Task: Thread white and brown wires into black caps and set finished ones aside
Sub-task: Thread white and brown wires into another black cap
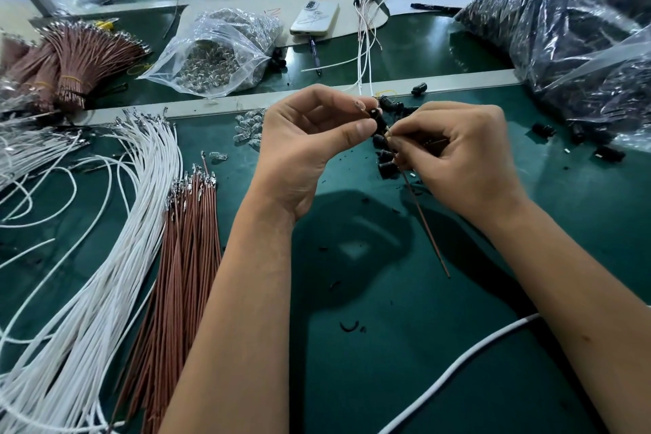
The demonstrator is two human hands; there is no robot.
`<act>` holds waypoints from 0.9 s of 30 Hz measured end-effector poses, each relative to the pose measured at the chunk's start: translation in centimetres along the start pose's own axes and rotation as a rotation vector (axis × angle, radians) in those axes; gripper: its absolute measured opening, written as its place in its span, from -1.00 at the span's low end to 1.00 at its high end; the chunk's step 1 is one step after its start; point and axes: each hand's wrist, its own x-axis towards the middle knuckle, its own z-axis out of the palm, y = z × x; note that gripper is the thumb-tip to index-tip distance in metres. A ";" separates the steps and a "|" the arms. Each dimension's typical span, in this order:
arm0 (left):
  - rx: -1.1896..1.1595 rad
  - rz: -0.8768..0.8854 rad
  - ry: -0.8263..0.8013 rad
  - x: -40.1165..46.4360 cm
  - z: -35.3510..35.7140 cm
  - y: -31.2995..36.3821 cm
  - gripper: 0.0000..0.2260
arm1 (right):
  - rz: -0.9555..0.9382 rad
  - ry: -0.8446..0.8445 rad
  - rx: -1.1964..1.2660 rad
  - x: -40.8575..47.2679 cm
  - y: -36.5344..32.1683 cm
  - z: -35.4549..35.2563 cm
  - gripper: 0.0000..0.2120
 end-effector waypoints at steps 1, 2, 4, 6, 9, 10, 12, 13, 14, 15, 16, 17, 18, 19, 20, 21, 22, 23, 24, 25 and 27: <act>0.002 -0.005 -0.004 0.0 0.0 0.0 -0.78 | -0.003 -0.003 -0.008 0.0 0.0 0.0 -0.98; 0.006 -0.009 -0.008 0.0 0.0 0.0 -0.76 | -0.004 -0.005 -0.013 0.0 0.0 0.0 -0.98; 0.018 -0.022 -0.014 0.0 -0.1 -0.1 -0.70 | -0.003 -0.004 -0.012 0.1 0.0 0.0 -0.98; 0.027 -0.042 -0.010 0.0 0.0 -0.1 -0.65 | -0.003 0.000 -0.006 0.1 0.1 0.1 -0.98; 0.066 -0.075 -0.004 0.0 0.1 -0.4 -0.63 | -0.009 0.000 -0.007 0.1 0.2 0.1 -0.98; 0.091 -0.078 -0.004 0.0 0.2 -0.5 -0.64 | -0.011 -0.001 -0.006 0.1 0.2 0.0 -0.98; 0.149 -0.071 -0.002 0.0 0.4 -0.6 -0.67 | -0.015 -0.001 -0.008 0.1 0.2 0.0 -0.98; 0.175 -0.062 0.004 0.0 0.5 -0.7 -0.69 | -0.018 -0.001 -0.011 0.1 0.2 0.0 -0.98; 0.193 -0.053 0.011 0.0 0.6 -0.8 -0.72 | -0.019 -0.001 -0.011 0.1 0.2 0.0 -0.97; 0.200 -0.047 0.015 0.0 0.7 -0.8 -0.75 | -0.019 -0.003 -0.010 0.1 0.2 0.0 -0.97; 0.199 -0.044 0.019 0.0 0.7 -0.8 -0.76 | -0.017 -0.006 -0.007 0.1 0.2 0.0 -0.97; 0.196 -0.042 0.021 0.0 0.8 -0.7 -0.74 | -0.015 -0.010 -0.002 0.1 0.2 0.0 -0.96; 0.192 -0.040 0.023 0.0 0.8 -0.7 -0.72 | -0.012 -0.015 0.005 0.1 0.2 0.0 -0.96; 0.190 -0.037 0.023 0.0 0.8 -0.7 -0.70 | -0.008 -0.020 0.015 0.1 0.2 0.0 -0.96; 0.186 -0.035 0.018 0.1 0.7 -0.7 -0.69 | -0.005 -0.024 0.023 0.0 0.2 0.0 -0.95; 0.182 -0.033 0.010 0.1 0.7 -0.7 -0.68 | -0.006 -0.026 0.027 0.0 0.2 0.1 -0.95; 0.176 -0.030 0.003 0.1 0.7 -0.7 -0.68 | -0.007 -0.027 0.026 0.0 0.2 0.1 -0.95; 0.169 -0.027 -0.003 0.1 0.8 -0.7 -0.68 | -0.007 -0.028 0.026 0.0 0.2 0.1 -0.95; 0.162 -0.025 -0.006 0.1 0.8 -0.6 -0.68 | -0.005 -0.027 0.028 0.0 0.2 0.1 -0.95; 0.157 -0.023 -0.009 0.1 0.8 -0.6 -0.68 | -0.005 -0.026 0.031 0.0 0.2 0.2 -0.94; 0.149 -0.019 -0.013 0.1 0.7 -0.6 -0.68 | -0.003 -0.025 0.034 0.0 0.2 0.2 -0.94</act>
